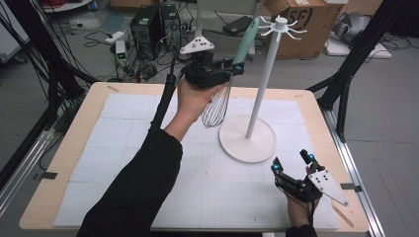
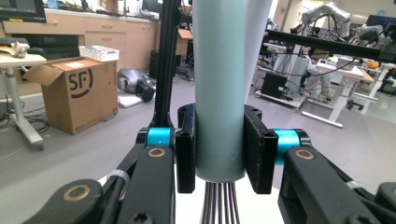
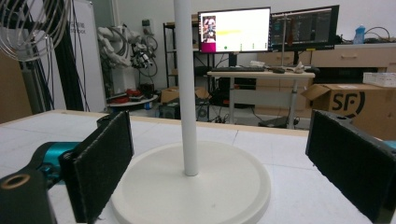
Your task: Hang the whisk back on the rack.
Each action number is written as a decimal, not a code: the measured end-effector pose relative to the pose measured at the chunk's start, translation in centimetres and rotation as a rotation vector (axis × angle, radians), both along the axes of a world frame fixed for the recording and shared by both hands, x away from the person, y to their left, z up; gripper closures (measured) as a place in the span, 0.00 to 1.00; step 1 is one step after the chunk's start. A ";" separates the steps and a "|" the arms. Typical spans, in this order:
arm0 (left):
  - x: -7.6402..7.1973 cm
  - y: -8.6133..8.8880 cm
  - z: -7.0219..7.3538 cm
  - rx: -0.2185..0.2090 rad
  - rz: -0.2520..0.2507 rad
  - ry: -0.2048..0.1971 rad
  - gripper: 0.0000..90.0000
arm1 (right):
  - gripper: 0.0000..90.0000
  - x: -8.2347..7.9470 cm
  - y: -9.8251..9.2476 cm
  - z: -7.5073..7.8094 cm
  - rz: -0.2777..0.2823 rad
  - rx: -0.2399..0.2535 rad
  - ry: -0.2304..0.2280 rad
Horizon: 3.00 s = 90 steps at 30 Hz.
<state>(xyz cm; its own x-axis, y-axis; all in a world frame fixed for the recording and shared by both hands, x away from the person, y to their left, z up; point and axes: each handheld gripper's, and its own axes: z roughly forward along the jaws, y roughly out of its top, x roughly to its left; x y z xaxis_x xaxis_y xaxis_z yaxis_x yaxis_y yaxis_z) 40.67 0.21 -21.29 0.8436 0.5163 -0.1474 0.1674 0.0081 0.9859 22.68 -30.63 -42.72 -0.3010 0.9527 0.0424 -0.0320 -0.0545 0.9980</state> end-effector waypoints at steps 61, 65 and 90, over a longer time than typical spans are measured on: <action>-5.3 8.7 -6.3 -0.087 0.030 -0.140 0.29 | 0.07 -0.3 0.1 -0.1 -0.014 -0.031 0.015; -6.9 10.8 -7.7 -0.089 0.055 -0.150 0.29 | 0.07 -0.3 0.3 -0.1 -0.016 -0.038 0.015; -15.5 21.8 -15.2 -0.091 0.204 -0.150 0.30 | 0.07 -0.2 0.5 -0.3 -0.043 -0.049 0.033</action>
